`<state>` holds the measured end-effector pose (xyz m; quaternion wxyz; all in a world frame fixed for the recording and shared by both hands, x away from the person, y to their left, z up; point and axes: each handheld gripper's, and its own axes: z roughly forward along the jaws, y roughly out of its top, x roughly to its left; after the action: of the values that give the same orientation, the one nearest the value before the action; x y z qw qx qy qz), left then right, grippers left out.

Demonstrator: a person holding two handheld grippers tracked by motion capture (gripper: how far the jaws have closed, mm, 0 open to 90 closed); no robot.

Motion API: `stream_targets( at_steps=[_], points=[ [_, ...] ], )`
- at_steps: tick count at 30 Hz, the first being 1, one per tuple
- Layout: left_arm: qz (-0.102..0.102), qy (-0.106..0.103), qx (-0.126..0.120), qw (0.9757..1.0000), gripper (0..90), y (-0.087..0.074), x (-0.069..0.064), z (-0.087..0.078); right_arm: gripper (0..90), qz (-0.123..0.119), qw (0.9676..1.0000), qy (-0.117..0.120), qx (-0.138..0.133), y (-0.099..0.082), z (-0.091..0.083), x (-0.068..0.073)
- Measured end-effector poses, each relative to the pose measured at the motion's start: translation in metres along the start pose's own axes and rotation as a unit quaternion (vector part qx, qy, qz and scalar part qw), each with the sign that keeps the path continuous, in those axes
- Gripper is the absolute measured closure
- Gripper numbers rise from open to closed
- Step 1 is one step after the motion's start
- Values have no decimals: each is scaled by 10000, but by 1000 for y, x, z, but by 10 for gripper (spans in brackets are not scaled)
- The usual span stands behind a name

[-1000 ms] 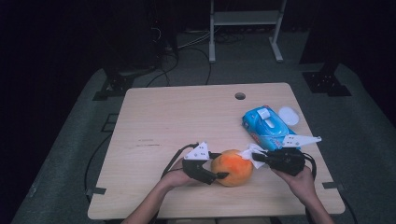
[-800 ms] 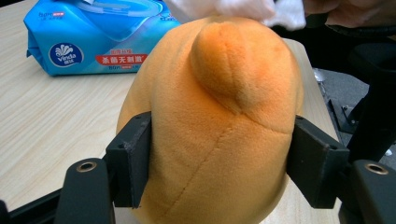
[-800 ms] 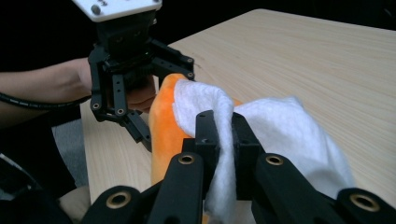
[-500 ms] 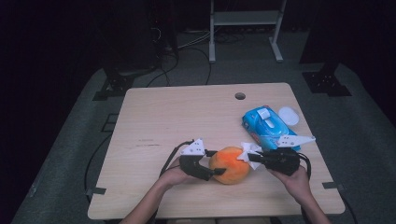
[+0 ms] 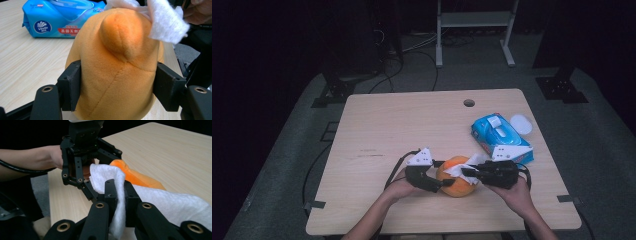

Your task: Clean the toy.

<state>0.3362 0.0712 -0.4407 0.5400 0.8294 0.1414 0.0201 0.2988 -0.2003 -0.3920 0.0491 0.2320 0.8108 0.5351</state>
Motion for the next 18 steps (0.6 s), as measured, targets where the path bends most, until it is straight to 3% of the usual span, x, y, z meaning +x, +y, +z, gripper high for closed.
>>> stream_targets(
  at_steps=[2,6,11,12,18],
  points=[
    [-137,-41,-55,9999,322,-1,4,-3,836,20,10000,-39,-7,2,1,-2],
    [-300,-69,-116,9995,329,-3,8,-5,836,203,9992,-341,3,-4,-5,-17],
    [-338,-56,-157,9993,328,-2,7,-3,835,524,9963,-678,31,-17,-18,-34],
    [-322,-56,-156,9993,328,-1,6,-2,835,578,9960,-686,13,-18,-19,-34],
    [-314,-68,-190,9993,344,4,5,-6,835,366,9973,-639,-45,-8,-15,-21]
  ],
)
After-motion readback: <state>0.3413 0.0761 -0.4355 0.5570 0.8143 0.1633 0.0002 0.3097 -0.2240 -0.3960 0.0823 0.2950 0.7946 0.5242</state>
